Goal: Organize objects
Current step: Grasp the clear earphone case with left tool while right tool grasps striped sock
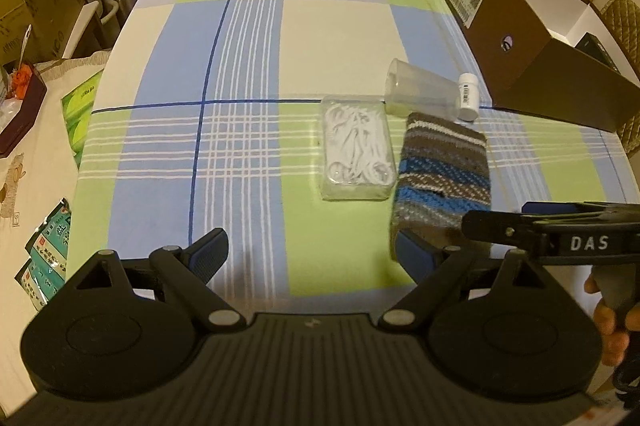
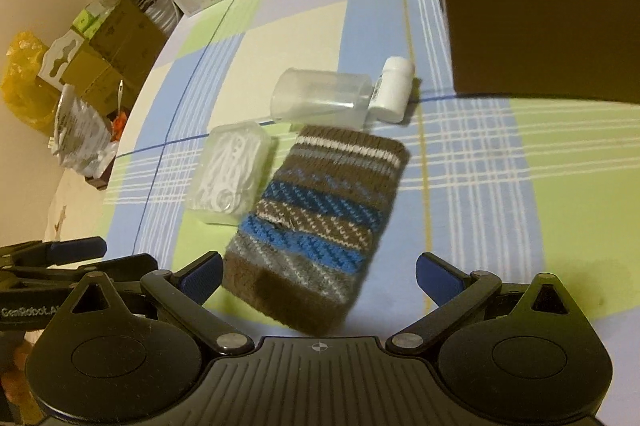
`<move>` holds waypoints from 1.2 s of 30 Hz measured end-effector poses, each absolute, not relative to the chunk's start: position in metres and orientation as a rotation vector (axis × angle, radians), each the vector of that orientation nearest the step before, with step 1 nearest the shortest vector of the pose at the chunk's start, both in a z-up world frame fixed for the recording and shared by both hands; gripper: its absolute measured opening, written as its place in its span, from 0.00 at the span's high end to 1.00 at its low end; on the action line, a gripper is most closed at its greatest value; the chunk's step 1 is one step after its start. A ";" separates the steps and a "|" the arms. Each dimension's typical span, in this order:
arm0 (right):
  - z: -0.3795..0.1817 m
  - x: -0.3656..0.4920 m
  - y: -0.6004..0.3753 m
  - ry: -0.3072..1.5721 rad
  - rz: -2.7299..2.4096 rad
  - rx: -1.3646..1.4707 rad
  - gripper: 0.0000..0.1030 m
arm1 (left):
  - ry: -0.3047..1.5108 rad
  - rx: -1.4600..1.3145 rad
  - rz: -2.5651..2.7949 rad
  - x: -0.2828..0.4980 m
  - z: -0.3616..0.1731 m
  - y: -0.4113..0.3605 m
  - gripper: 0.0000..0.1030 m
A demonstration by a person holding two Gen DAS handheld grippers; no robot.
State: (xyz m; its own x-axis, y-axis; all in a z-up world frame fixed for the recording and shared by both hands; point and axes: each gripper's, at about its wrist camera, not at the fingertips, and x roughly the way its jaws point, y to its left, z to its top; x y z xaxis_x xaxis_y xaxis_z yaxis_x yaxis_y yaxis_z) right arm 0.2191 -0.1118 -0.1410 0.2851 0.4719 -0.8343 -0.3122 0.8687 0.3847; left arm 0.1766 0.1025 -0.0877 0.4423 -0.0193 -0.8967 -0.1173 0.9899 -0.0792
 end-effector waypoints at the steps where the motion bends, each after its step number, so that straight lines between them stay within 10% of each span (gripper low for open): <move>1: -0.143 0.219 -0.110 1.163 0.527 0.159 0.04 | 1.114 -0.135 0.060 0.178 -0.089 0.103 0.15; 11: -0.151 0.223 -0.110 1.148 0.535 0.144 0.87 | 1.122 -0.127 0.040 0.187 -0.094 0.107 0.15; 18: -0.138 0.225 -0.152 1.124 0.467 0.085 1.00 | 1.127 -0.120 0.002 0.198 -0.100 0.100 0.15; 25: -0.123 0.235 -0.206 1.092 0.324 0.069 0.98 | 1.121 -0.100 -0.043 0.215 -0.106 0.090 0.15; 29: -0.118 0.231 -0.208 1.052 0.290 0.103 0.33 | 1.127 -0.082 -0.055 0.236 -0.115 0.086 0.15; 36: -0.123 0.237 -0.204 1.079 0.267 0.174 0.32 | 1.148 -0.058 -0.079 0.267 -0.132 0.080 0.18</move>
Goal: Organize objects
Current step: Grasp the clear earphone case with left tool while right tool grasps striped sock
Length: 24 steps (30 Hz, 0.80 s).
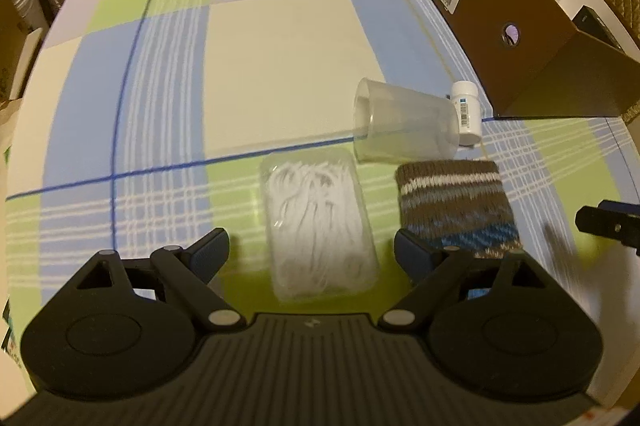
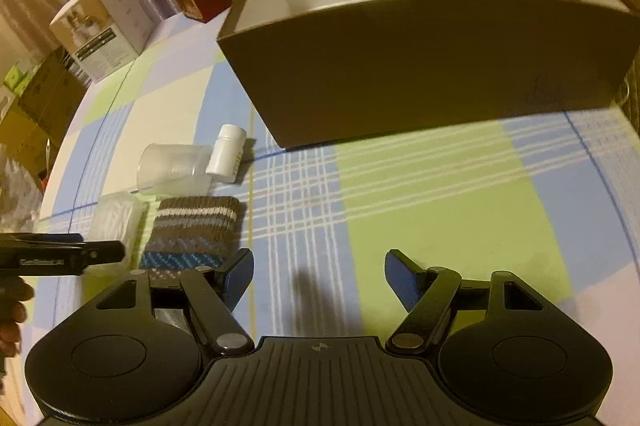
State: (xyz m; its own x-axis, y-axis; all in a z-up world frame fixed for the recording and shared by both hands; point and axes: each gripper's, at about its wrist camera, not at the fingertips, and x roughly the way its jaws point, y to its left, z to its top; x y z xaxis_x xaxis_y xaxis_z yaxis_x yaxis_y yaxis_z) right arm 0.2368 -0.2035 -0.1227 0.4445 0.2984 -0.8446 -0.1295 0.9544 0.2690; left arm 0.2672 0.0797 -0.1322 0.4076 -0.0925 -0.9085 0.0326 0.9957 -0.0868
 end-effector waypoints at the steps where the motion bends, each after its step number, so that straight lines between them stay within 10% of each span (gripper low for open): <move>1: -0.122 0.238 -0.204 1.080 0.257 0.183 0.31 | 1.147 -0.056 -0.080 0.270 -0.134 0.079 0.20; 9: -0.118 0.244 -0.179 1.073 0.294 0.196 0.21 | 1.118 -0.039 -0.104 0.277 -0.138 0.085 0.50; 15: -0.127 0.243 -0.135 1.101 0.400 0.187 0.03 | 1.111 -0.051 -0.050 0.259 -0.134 0.111 0.50; 24: -0.157 0.242 -0.071 1.142 0.400 0.045 0.02 | 1.117 -0.091 0.045 0.231 -0.130 0.146 0.50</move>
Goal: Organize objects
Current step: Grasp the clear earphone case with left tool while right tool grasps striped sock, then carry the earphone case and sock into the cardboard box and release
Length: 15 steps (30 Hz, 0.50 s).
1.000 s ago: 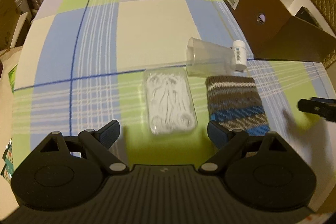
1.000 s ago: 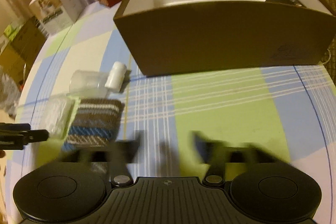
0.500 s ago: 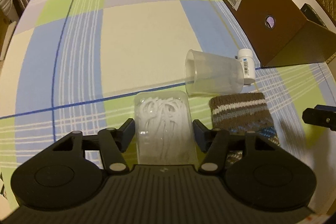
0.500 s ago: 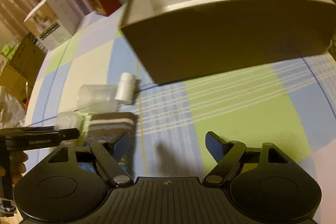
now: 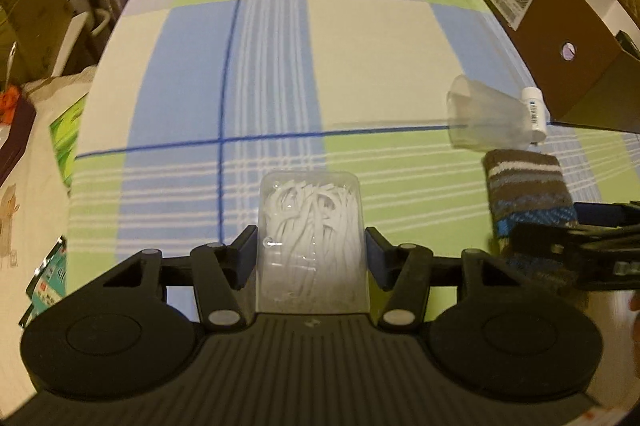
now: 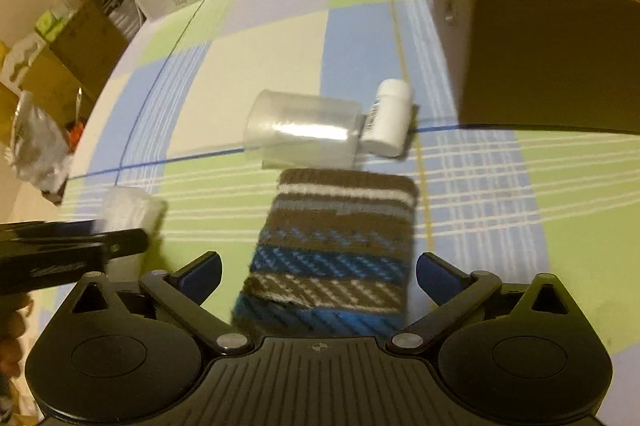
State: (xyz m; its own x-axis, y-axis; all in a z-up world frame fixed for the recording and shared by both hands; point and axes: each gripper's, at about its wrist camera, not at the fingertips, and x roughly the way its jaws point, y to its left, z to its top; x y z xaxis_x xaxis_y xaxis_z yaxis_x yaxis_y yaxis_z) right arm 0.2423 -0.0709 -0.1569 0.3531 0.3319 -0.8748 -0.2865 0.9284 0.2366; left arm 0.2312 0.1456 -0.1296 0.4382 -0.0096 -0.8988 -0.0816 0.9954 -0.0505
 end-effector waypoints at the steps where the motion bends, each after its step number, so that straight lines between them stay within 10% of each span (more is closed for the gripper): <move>1: -0.159 0.241 -0.067 1.136 0.379 0.021 0.03 | 1.117 -0.100 0.050 0.228 -0.129 0.147 0.50; 9: -0.154 0.227 -0.060 1.063 0.428 -0.109 0.62 | 1.119 -0.126 0.045 0.215 -0.128 0.142 0.50; 15: -0.147 0.218 -0.084 1.084 0.492 -0.066 0.71 | 1.123 -0.125 0.000 0.210 -0.125 0.123 0.50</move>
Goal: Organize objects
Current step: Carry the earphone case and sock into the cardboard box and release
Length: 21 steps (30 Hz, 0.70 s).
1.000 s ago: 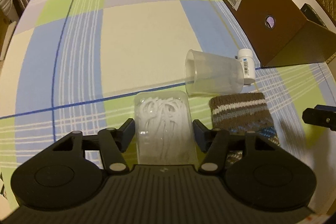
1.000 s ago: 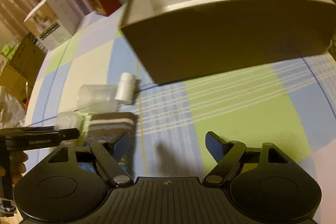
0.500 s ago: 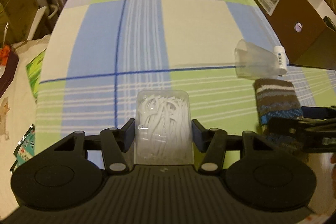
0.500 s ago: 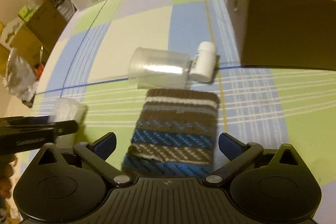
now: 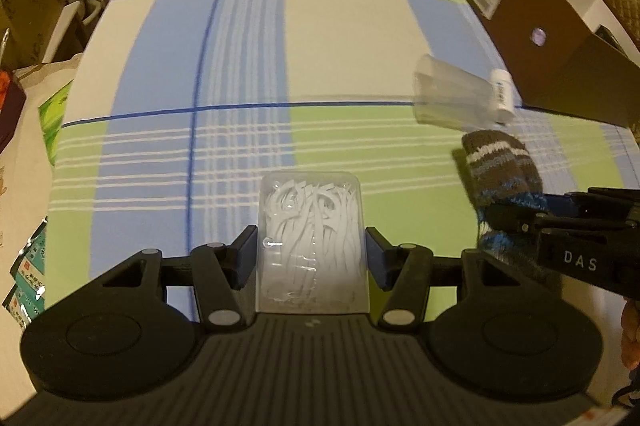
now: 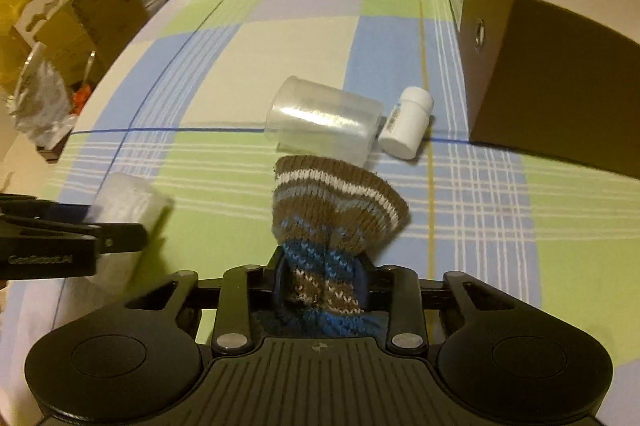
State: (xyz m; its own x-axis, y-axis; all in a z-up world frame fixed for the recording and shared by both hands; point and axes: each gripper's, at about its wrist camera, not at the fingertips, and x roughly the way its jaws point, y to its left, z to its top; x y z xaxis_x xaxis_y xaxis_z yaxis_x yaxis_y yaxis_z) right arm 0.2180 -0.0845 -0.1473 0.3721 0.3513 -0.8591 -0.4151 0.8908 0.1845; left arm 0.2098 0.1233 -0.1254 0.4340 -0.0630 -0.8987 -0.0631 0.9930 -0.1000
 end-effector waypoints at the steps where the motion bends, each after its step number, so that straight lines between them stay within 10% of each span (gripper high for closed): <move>1: -0.145 0.216 -0.087 1.087 0.494 -0.058 0.71 | 1.122 -0.125 -0.007 0.209 -0.125 0.120 0.50; 21: -0.098 0.197 -0.205 1.019 0.373 0.080 0.71 | 1.029 -0.081 -0.148 0.204 -0.078 0.039 0.50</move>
State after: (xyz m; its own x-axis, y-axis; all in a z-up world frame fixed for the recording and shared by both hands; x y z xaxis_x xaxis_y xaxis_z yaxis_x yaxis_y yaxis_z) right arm 0.1969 -0.2049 -0.0978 0.4671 0.3406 -0.8160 -0.2672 0.9341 0.2369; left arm 0.2036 0.0393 -0.0781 0.5065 -0.1604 -0.8472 0.0842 0.9871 -0.1365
